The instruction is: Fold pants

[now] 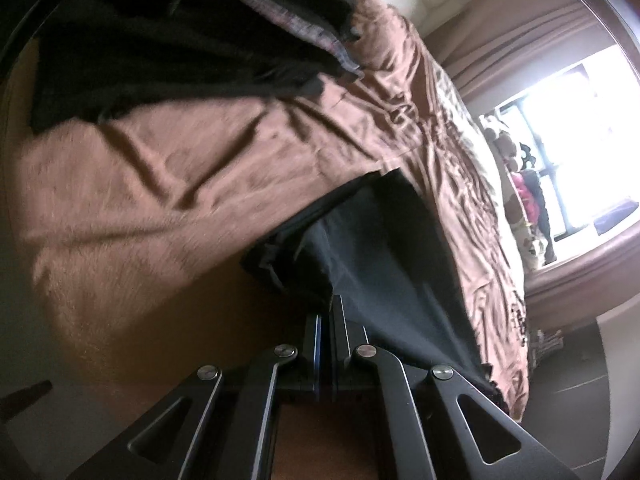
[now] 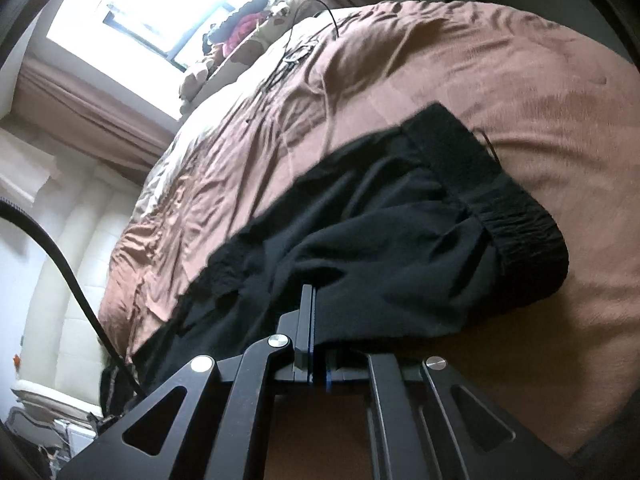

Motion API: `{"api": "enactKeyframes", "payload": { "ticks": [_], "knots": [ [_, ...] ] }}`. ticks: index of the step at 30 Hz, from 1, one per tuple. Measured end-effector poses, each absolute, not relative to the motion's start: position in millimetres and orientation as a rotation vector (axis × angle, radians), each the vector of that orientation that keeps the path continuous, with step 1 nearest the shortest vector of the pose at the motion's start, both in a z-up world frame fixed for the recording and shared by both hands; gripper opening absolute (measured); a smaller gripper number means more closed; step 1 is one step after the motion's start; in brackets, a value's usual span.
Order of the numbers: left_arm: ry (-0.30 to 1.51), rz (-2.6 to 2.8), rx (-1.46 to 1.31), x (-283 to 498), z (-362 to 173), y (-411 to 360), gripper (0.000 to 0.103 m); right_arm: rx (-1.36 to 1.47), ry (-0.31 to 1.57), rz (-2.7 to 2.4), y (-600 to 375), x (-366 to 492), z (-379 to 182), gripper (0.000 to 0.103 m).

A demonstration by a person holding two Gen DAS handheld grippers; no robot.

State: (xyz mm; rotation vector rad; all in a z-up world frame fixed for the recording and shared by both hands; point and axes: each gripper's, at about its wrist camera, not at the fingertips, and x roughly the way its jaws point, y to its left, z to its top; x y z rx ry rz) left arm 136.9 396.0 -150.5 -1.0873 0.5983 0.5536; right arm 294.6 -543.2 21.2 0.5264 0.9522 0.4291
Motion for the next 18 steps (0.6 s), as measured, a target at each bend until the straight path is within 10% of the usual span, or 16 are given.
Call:
{"api": "enactKeyframes", "payload": {
  "ticks": [7,18],
  "knots": [
    [0.617,0.531,-1.097,133,-163,399,0.003,0.471,0.986,0.559,-525,274,3,0.047],
    [0.633,0.492,-1.073,127,-169,392,0.02,0.351,1.031,0.758,-476,245,-11,0.047]
  ]
}}
